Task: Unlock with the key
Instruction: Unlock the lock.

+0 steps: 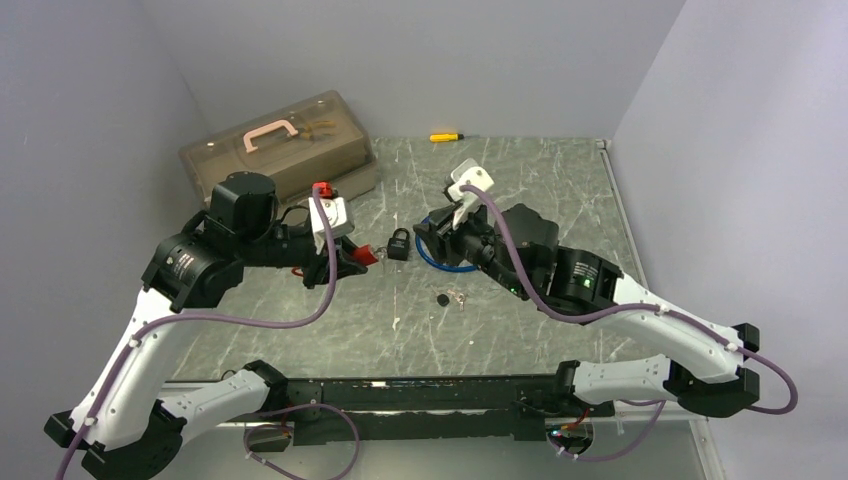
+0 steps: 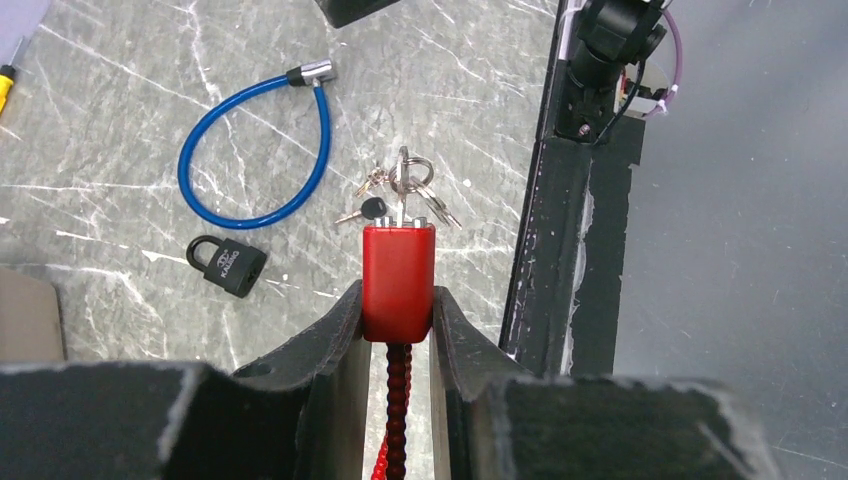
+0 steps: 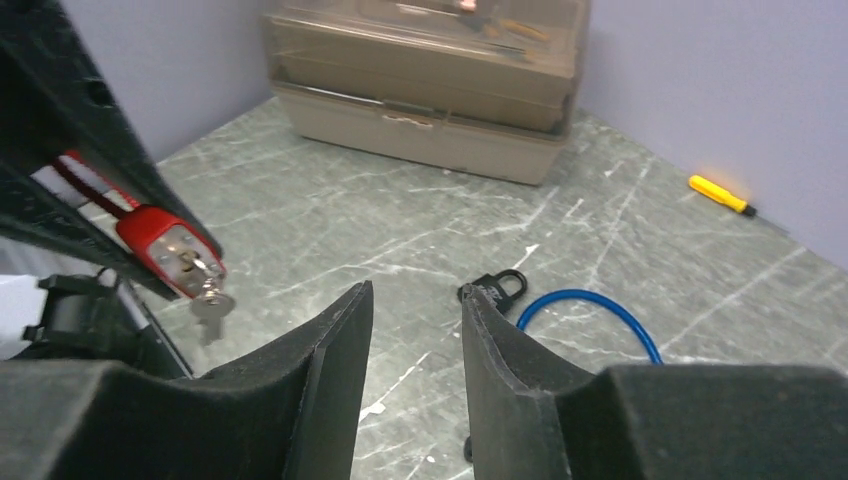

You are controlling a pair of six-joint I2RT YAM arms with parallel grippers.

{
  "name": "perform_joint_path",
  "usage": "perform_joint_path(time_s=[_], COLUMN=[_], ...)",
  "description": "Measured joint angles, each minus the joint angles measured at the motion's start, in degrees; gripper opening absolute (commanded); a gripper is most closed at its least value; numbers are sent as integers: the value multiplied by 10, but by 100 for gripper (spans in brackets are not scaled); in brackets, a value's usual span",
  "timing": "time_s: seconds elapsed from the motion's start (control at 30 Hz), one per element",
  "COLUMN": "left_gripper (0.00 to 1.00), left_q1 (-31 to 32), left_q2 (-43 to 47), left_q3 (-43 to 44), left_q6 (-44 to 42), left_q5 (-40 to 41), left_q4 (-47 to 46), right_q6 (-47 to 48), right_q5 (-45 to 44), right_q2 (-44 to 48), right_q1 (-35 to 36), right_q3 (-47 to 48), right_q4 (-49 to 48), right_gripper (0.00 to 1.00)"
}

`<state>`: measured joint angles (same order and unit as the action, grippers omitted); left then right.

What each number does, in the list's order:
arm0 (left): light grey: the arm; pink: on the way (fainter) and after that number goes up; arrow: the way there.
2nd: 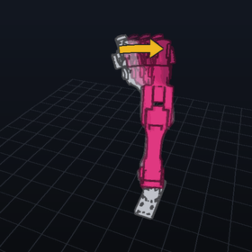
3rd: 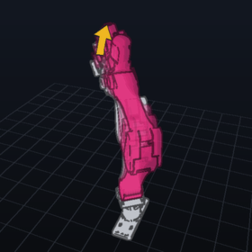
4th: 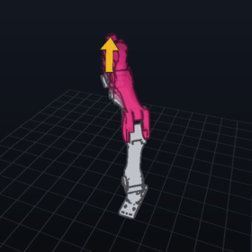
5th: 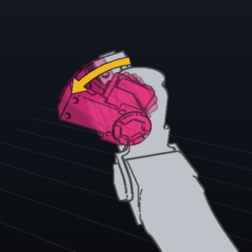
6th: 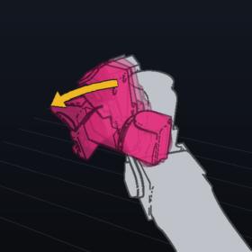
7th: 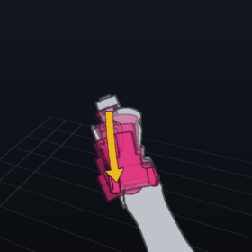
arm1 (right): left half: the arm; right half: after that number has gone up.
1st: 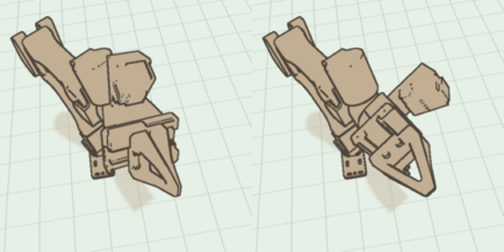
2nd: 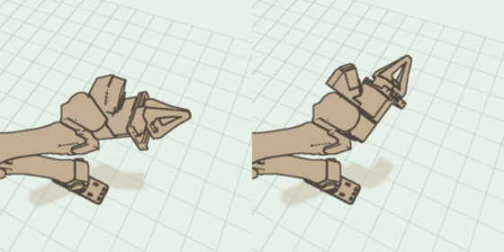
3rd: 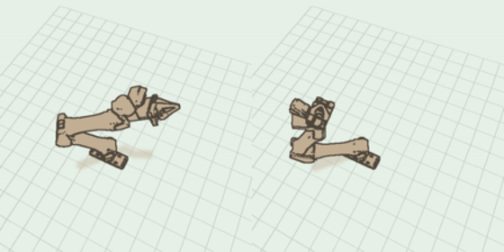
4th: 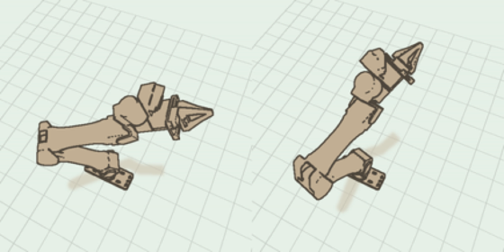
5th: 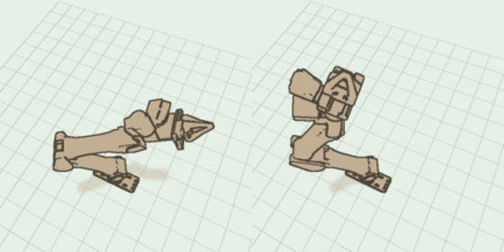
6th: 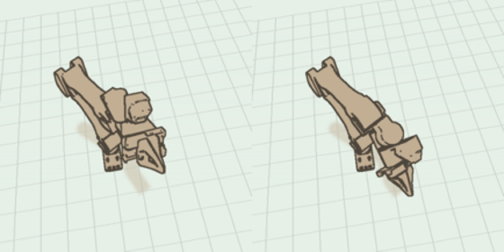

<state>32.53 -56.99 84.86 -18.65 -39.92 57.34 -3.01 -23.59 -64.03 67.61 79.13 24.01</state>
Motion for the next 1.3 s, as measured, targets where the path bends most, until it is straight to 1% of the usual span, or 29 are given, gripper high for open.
perform_joint_path(time_s=[0.13, 0.2, 0.3, 0.37, 0.5, 0.7, 0.77, 0.83, 0.97, 1.07, 1.13, 1.2, 1.23, 1.27, 1.3], left_gripper=[0, 0, 0, 0, 0, 0, 0, 0, 0, 0, 0, 0, 0, 0, 0], left_q1=[0, 0, 0, 0, 0, 0, 0, 0, 0, 0, 0, 0, 0, 0, 0], left_q2=[0, -1, -3, -3, -3, -2, -2, -2, 1, 4, 5, 6, 6, 6, 6], left_q3=[0, 0, 0, 0, 0, 0, 0, 0, 0, 0, 0, 0, 0, 0, -1], left_q6=[-11, -15, -17, -21, -28, -31, -31, -31, -31, -31, -31, -31, -31, -31, -31], left_q5=[-14, -22, -33, -45, -61, -76, -79, -81, -82, -82, -83, -83, -83, -83, -83], left_q4=[6, 7, 8, 9, 12, 13, 13, 13, 13, 13, 13, 13, 13, 13, 13], right_q6=[-3, -7, -16, -25, -45, -70, -76, -81, -89, -92, -92, -91, -91, -90, -89], right_q5=[47, 90, 185, 252, 374, 487, 512, 530, 558, 566, 567, 567, 566, 566, 564], right_q2=[8, 6, 6, 6, 6, -3, -12, -22, -39, -43, -43, -43, -43, -43, -43], right_q1=[-4, -10, -31, -52, -96, -121, -121, -122, -123, -123, -123, -123, -123, -123, -123], right_q3=[0, 0, 0, 0, 0, 3, 4, 7, 9, 9, 9, 9, 9, 9, 9], right_q4=[0, 1, 0, -1, -10, -27, -35, -40, -44, -44, -44, -44, -44, -44, -44], right_gripper=[39, 40, 41, 45, 46, 45, 44, 40, 25, 17, 14, 13, 15, 22, 25])
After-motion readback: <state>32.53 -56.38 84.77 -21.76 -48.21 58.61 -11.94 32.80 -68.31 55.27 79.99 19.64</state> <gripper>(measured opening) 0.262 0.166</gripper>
